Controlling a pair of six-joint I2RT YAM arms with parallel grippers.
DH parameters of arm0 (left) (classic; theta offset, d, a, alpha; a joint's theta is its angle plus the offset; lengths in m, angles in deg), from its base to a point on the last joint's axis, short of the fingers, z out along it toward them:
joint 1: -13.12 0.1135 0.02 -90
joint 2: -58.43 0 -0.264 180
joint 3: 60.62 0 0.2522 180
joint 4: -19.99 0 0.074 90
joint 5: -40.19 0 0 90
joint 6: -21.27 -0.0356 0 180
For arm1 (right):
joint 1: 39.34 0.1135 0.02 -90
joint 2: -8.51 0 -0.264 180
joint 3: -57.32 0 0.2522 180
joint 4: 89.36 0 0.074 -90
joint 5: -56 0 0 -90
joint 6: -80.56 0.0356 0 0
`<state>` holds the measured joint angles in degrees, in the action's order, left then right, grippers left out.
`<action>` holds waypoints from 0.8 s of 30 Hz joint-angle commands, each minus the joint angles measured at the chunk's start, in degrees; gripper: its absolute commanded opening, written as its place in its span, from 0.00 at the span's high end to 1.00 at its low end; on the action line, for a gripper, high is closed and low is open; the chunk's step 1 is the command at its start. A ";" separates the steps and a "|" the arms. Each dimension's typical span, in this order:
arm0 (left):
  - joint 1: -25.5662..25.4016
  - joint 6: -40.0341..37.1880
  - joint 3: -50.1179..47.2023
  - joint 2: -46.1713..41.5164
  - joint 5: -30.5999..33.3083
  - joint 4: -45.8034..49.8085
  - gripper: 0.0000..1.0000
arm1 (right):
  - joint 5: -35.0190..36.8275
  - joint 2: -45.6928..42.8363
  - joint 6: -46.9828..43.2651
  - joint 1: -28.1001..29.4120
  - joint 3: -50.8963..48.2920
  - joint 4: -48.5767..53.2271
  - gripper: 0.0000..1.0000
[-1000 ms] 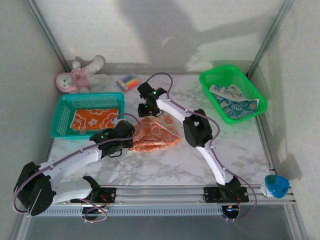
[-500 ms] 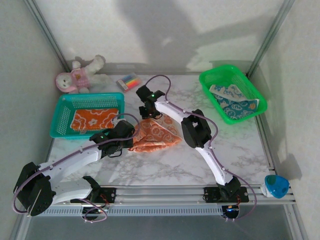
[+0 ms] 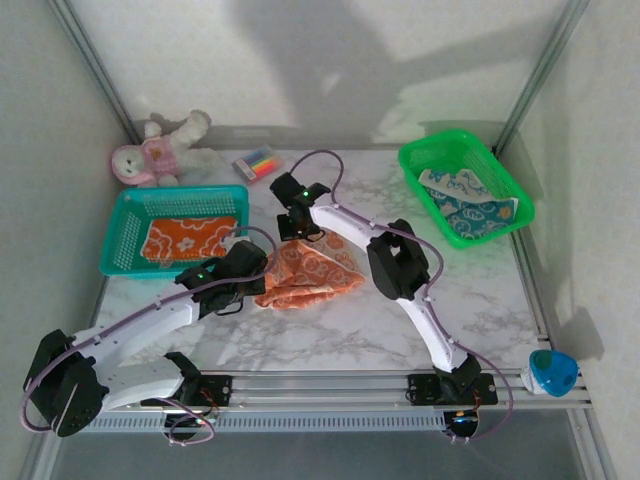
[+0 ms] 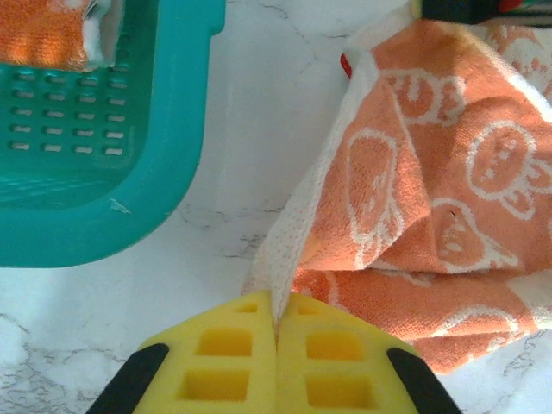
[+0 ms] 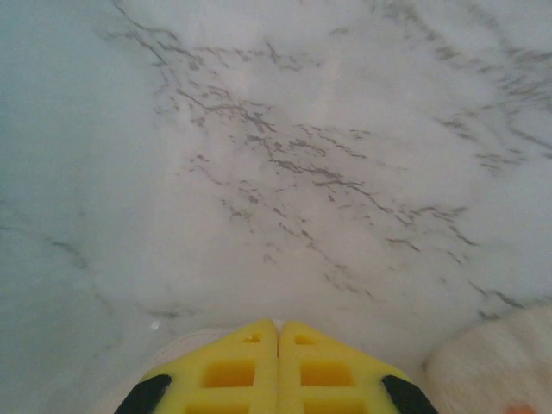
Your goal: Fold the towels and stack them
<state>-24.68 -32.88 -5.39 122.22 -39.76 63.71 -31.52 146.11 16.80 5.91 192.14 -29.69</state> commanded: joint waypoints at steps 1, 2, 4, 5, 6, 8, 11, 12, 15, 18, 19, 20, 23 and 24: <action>0.01 -0.56 4.65 -1.30 2.57 0.63 1.00 | 4.93 -9.79 0.64 -0.18 -1.00 -0.43 1.00; 0.01 -1.04 5.89 -1.21 3.11 0.62 1.00 | 5.86 -11.51 0.55 -0.48 -1.64 -0.84 1.00; 0.01 -2.28 9.08 -0.87 4.45 0.64 1.00 | 7.53 -15.56 0.04 -1.17 -3.00 -1.72 1.00; 0.01 -2.94 10.46 -0.65 5.02 0.63 1.00 | 8.16 -17.34 -0.26 -1.60 -3.54 -1.94 1.00; 0.01 -3.67 12.25 -0.20 5.72 0.61 1.00 | 8.87 -19.38 -0.57 -2.05 -4.08 -2.20 1.00; 0.01 -5.22 15.81 1.05 6.73 0.63 1.00 | 9.67 -23.01 -1.39 -2.94 -4.83 -2.52 1.00; -0.03 -8.39 22.20 3.60 8.73 0.46 1.00 | 11.09 -28.48 -3.88 -5.13 -5.39 -3.15 1.00; -0.03 -9.70 24.55 4.56 9.60 0.30 1.00 | 11.43 -30.15 -4.76 -5.70 -5.54 -3.49 1.00; -0.05 -13.94 31.65 7.93 12.16 0.10 1.00 | 12.15 -35.00 -7.09 -7.29 -5.97 -5.39 1.00; 0.01 -18.04 39.01 12.08 13.87 -0.17 1.00 | 12.70 -39.33 -8.72 -8.86 -7.08 -9.08 1.00; 0.01 -19.22 41.03 13.36 14.45 -0.44 1.00 | 12.89 -40.30 -9.31 -9.22 -7.44 -10.38 1.00; 0.11 -20.62 43.39 14.87 15.12 -0.88 1.00 | 13.33 -41.31 -10.00 -9.62 -7.67 -11.68 1.00; 0.57 -24.35 50.49 19.46 16.09 -1.55 1.00 | 14.12 -42.56 -11.46 -10.94 -7.44 -14.66 1.00; 0.85 -25.44 52.89 20.94 16.16 -1.84 1.00 | 13.86 -42.75 -11.73 -11.50 -7.12 -15.55 1.00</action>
<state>-24.53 -52.29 42.02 140.15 -26.74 62.79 -19.39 104.58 7.95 -4.25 185.28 -40.07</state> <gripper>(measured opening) 0.032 0.036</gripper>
